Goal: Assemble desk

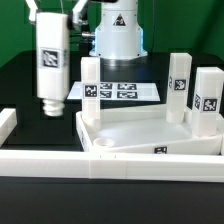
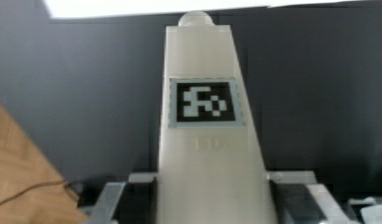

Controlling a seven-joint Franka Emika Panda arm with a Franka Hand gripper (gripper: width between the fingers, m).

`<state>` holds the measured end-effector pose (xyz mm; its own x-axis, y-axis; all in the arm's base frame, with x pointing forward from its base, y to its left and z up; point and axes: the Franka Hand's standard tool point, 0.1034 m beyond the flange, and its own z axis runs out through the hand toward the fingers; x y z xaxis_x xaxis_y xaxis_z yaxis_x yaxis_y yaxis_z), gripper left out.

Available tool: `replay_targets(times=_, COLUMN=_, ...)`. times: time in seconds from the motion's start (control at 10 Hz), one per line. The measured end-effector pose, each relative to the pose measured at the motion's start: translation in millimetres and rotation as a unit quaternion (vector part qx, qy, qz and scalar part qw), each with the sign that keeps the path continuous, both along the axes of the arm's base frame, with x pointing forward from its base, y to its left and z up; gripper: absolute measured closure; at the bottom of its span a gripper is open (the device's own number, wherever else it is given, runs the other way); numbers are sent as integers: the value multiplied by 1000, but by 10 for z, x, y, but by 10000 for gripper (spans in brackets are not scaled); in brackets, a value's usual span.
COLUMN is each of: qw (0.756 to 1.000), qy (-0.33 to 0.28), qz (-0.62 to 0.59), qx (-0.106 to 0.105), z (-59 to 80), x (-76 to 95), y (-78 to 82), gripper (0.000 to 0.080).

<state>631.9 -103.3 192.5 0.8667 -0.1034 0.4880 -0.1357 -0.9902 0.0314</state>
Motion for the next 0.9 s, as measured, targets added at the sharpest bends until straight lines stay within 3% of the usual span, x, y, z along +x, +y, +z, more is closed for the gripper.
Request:
replay_targets(times=0.4, qw=1000, qy=0, qz=7, qx=-4, z=0, x=2, y=3, gripper=509)
replay_targets(times=0.5, qw=1000, qy=0, qz=-1, qx=6, z=-9, x=-41, y=-21, gripper=509)
replay_targets(times=0.7, qw=1000, qy=2, qz=4, qx=21, z=-60, x=-88, y=202, gripper=509)
replay_targets(times=0.9, qw=999, qy=7, qz=-5, qx=34, z=-82, x=-75, y=266, gripper=509)
